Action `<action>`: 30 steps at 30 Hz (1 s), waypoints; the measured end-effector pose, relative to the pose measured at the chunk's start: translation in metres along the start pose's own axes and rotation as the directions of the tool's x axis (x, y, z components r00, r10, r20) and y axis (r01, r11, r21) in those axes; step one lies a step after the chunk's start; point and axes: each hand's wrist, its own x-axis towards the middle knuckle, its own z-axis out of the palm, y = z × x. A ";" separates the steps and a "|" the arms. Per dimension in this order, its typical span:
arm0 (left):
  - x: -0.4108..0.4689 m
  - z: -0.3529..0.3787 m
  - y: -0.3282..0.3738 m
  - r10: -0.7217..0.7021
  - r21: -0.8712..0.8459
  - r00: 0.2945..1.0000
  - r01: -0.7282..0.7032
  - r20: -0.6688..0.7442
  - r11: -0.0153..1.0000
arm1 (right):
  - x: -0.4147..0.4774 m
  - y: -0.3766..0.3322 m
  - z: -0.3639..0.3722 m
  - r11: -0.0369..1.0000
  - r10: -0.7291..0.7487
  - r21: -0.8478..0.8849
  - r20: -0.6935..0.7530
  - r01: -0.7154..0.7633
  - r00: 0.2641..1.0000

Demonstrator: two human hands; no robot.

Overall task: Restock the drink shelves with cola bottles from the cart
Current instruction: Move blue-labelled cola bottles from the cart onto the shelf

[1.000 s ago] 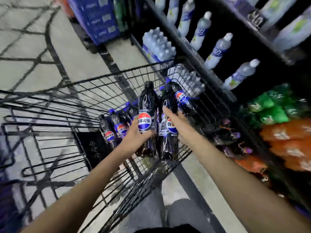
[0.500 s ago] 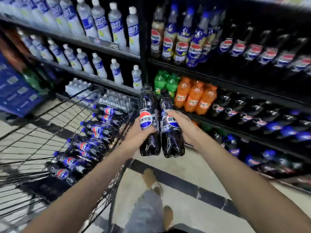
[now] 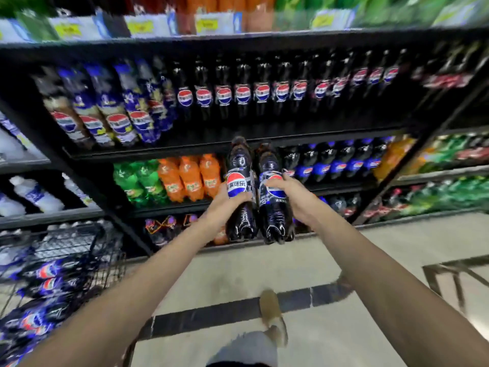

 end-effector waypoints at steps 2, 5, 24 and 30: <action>0.029 0.031 0.016 0.017 0.028 0.998 -0.019 0.066 0.999 | 0.011 -0.016 -0.036 1.000 -0.027 -0.009 -0.040 0.027 0.999; 0.070 0.077 0.040 -0.013 0.017 0.992 0.011 0.129 1.000 | 0.029 -0.043 -0.089 0.998 -0.053 0.028 -0.089 0.056 0.995; 0.261 0.310 0.131 0.108 0.219 0.939 -0.186 0.326 0.958 | 0.127 -0.148 -0.343 0.964 -0.266 -0.095 -0.322 0.249 0.909; 0.314 0.362 0.144 0.150 0.217 0.964 -0.199 0.222 0.956 | 0.183 -0.176 -0.404 0.941 -0.335 -0.126 -0.221 0.314 0.916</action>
